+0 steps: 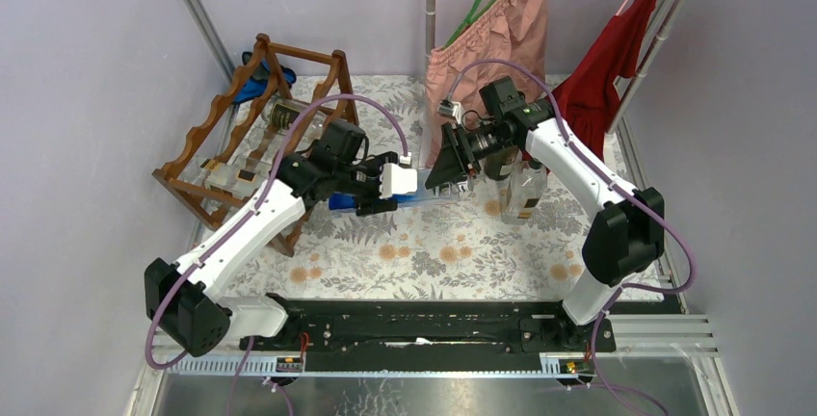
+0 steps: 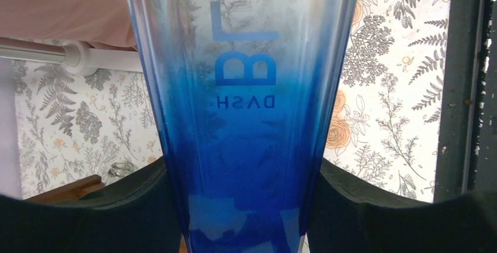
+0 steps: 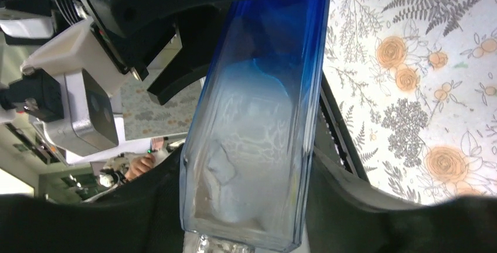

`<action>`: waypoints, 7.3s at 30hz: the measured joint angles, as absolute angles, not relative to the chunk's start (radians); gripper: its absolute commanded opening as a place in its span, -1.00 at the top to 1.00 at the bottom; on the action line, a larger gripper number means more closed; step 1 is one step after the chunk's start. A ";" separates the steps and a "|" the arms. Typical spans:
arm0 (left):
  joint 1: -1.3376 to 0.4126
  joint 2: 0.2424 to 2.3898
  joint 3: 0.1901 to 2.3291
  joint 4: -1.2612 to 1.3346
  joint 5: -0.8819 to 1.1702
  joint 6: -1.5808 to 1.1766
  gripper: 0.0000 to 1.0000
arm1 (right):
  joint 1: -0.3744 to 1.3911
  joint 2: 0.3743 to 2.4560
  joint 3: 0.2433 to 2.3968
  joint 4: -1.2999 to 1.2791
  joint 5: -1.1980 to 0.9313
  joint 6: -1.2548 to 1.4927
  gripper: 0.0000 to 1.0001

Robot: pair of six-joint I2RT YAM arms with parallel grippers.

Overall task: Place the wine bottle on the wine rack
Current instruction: Place the wine bottle in the wine rack.

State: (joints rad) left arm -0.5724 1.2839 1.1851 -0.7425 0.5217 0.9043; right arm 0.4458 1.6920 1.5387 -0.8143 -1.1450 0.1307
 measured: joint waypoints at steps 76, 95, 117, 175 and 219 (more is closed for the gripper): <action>-0.575 0.950 1.493 -0.589 0.147 0.279 -0.96 | 0.614 1.664 1.083 0.506 -0.875 1.009 1.00; -0.575 0.943 1.493 -0.594 0.123 0.280 -0.96 | 0.664 1.774 1.094 0.727 -0.828 1.127 1.00; -0.575 0.958 1.504 -0.625 0.088 0.288 -0.96 | 0.737 2.087 1.266 1.000 -0.740 1.298 1.00; -0.575 0.988 1.510 -0.653 0.017 0.287 -0.96 | 0.849 2.567 1.864 1.058 -0.601 1.394 0.91; -0.577 1.212 1.176 -0.812 -0.429 -0.121 0.91 | 0.860 2.561 1.908 0.948 -0.604 1.340 0.64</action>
State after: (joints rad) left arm -0.5766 1.2118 1.1759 -0.8116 -0.4290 -0.1207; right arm 0.8597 2.5610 1.9079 0.9478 -0.6041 1.3399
